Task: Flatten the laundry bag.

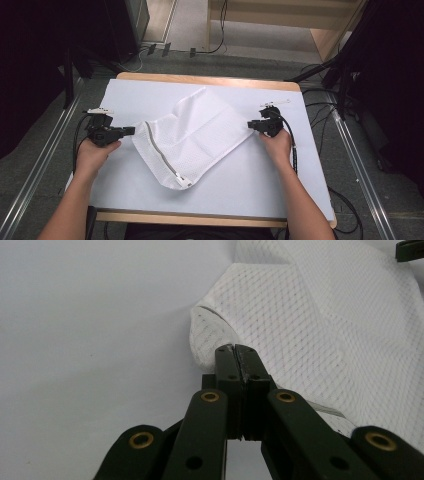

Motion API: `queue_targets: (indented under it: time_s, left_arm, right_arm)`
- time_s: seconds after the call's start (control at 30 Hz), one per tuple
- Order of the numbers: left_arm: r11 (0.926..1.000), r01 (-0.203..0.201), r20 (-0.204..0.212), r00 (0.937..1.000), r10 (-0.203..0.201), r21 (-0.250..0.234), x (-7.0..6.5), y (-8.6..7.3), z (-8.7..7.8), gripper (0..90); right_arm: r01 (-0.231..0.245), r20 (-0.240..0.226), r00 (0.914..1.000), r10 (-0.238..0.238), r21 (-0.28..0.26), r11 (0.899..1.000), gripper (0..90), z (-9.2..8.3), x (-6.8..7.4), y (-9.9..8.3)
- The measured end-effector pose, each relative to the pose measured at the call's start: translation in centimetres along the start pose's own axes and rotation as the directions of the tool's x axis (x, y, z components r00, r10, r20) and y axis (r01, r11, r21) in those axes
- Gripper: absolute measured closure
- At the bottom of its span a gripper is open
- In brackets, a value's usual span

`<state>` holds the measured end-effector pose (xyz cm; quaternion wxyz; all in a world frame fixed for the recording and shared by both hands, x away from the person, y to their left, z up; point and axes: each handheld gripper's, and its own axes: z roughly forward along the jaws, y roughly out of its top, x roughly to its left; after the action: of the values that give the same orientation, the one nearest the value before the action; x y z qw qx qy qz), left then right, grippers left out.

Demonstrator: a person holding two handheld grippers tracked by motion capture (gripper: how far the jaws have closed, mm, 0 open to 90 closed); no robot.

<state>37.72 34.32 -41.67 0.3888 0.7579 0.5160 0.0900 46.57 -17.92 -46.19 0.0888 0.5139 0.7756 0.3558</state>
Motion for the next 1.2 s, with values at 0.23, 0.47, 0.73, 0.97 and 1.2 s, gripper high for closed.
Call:
queue_targets:
  time_s: [0.23, 0.47, 0.73, 0.97, 1.2]
  left_arm:
    - [1.0000, 0.004, 0.006, 1.0000, -0.004, 0.007, 0.4, -0.2, 0.2, 90.0]
    - [0.9999, 0.009, 0.011, 0.9999, -0.009, 0.009, 0.4, -0.2, 0.3, 90.0]
    - [0.9998, 0.013, 0.025, 0.9996, -0.013, 0.018, 0.3, -0.3, 0.3, 90.0]
    - [0.9990, -0.015, 0.040, 0.9991, 0.013, 0.042, -1.2, -0.9, 0.4, 90.0]
    - [0.9969, -0.065, 0.063, 0.9961, 0.062, 0.045, -3.4, -2.3, -0.6, 90.0]
  right_arm:
    - [-0.022, 0.028, 0.9994, 0.022, -0.003, 1.000, 68.5, -0.3, -0.8, -0.6]
    - [-0.003, 0.033, 0.9994, 0.003, 0.011, 1.000, 77.6, 0.1, -0.4, -0.9]
    - [0.020, 0.028, 0.9994, -0.021, 0.035, 0.999, 89.9, 0.1, -0.2, -0.6]
    - [0.004, 0.040, 0.9992, -0.004, -0.002, 1.000, 90.0, -0.1, -1.4, 0.3]
    - [-0.007, 0.048, 0.9988, 0.008, -0.023, 1.000, 89.9, 0.3, -2.2, 1.3]
